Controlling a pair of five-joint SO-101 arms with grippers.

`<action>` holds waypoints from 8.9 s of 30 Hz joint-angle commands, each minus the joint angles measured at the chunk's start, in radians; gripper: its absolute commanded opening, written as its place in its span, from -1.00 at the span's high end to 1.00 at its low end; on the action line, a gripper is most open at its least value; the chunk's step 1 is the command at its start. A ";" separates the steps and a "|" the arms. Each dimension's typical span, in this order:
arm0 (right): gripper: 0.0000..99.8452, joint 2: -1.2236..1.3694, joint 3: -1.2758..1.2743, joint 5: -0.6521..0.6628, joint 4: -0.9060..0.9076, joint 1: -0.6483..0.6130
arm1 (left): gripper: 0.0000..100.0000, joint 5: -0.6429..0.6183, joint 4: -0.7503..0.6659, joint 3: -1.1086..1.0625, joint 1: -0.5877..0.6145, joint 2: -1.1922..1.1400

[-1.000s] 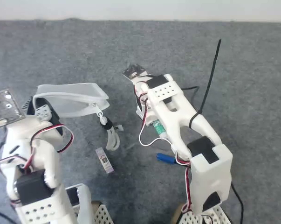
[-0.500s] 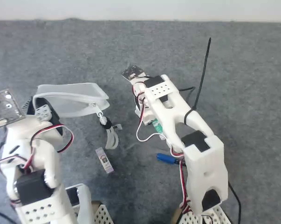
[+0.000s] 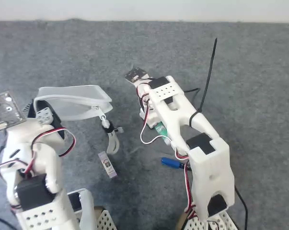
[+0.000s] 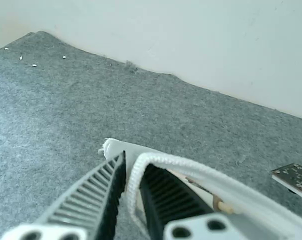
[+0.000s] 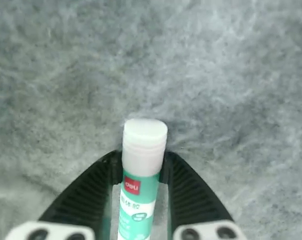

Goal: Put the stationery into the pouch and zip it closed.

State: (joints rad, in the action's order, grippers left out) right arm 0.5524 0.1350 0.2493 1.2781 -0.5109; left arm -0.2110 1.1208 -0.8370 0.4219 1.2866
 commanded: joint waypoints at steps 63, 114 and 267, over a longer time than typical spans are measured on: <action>0.99 -1.722 -0.881 -0.256 -0.343 0.087 | 0.98 -0.018 0.041 0.268 -0.247 -0.390; 0.99 -1.478 -0.993 -0.250 -1.333 -0.308 | 0.98 -0.041 0.012 0.222 -0.213 -0.382; 0.61 -1.623 -1.158 -0.100 -0.240 -0.002 | 0.98 -0.041 0.008 0.185 -0.061 -0.382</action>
State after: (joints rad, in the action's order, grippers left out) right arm -1.0296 -1.0909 0.1573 0.9789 -0.5401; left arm -0.2401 1.1623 -0.6667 0.3590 0.9030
